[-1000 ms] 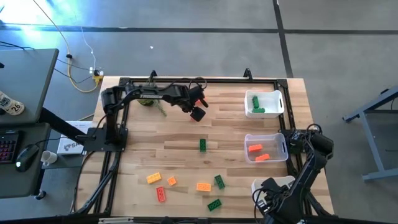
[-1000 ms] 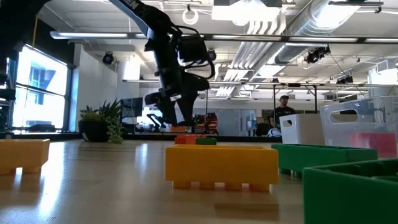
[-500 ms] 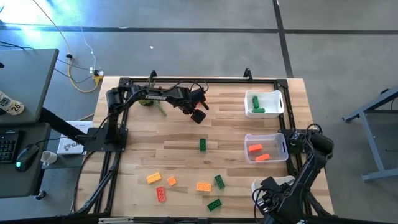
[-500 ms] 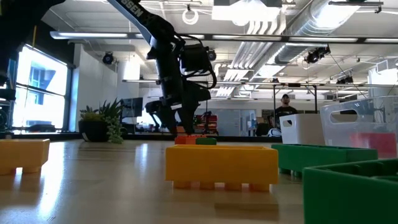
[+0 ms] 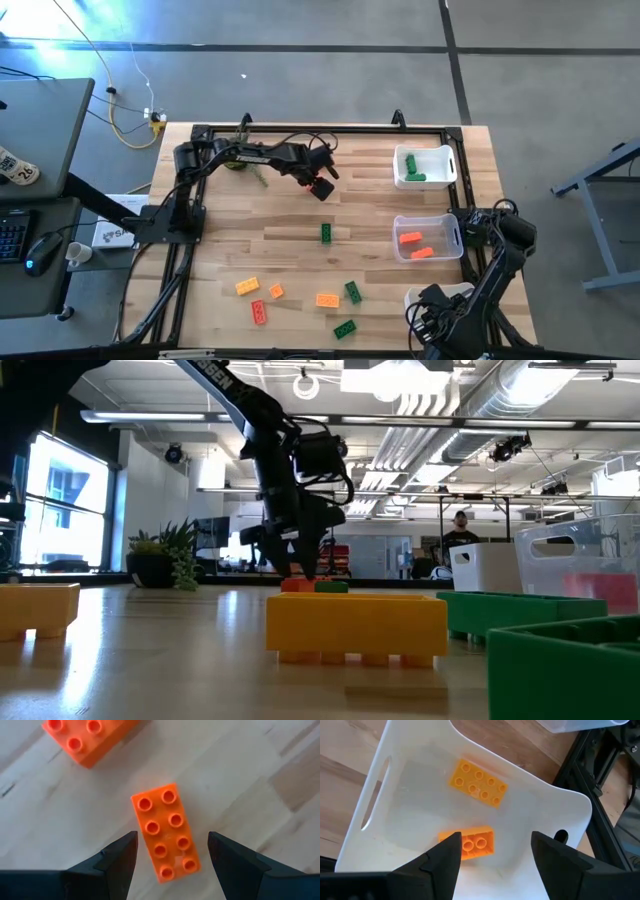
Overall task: Sort & place blocks by color
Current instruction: Put the orange game piece into the transparent bin
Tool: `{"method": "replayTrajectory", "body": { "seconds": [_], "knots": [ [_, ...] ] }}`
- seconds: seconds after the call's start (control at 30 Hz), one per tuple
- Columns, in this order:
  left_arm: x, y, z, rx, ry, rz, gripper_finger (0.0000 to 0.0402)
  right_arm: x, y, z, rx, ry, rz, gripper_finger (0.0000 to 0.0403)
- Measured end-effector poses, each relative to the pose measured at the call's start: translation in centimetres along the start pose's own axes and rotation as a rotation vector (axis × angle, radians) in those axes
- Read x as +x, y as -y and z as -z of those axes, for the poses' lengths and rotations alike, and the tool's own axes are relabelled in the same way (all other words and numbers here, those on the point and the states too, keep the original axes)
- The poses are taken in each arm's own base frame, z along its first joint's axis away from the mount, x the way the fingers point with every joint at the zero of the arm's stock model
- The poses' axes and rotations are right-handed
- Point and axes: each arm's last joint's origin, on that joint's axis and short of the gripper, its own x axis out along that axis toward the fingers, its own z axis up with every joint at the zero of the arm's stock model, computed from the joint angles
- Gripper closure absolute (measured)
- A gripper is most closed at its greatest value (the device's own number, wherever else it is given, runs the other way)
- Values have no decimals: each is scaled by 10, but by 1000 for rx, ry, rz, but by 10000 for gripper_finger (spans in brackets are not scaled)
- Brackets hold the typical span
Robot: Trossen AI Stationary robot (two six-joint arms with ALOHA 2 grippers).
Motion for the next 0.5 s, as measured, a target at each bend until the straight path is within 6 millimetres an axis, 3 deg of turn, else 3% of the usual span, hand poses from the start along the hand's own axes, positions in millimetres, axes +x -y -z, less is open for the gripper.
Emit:
{"method": "replayTrajectory", "body": {
  "seconds": [0.5],
  "knots": [
    [20, 0, 5, 63, -61, -2, 179, 0, -4, -7, 17, 32, -17, 176]
  ]
}}
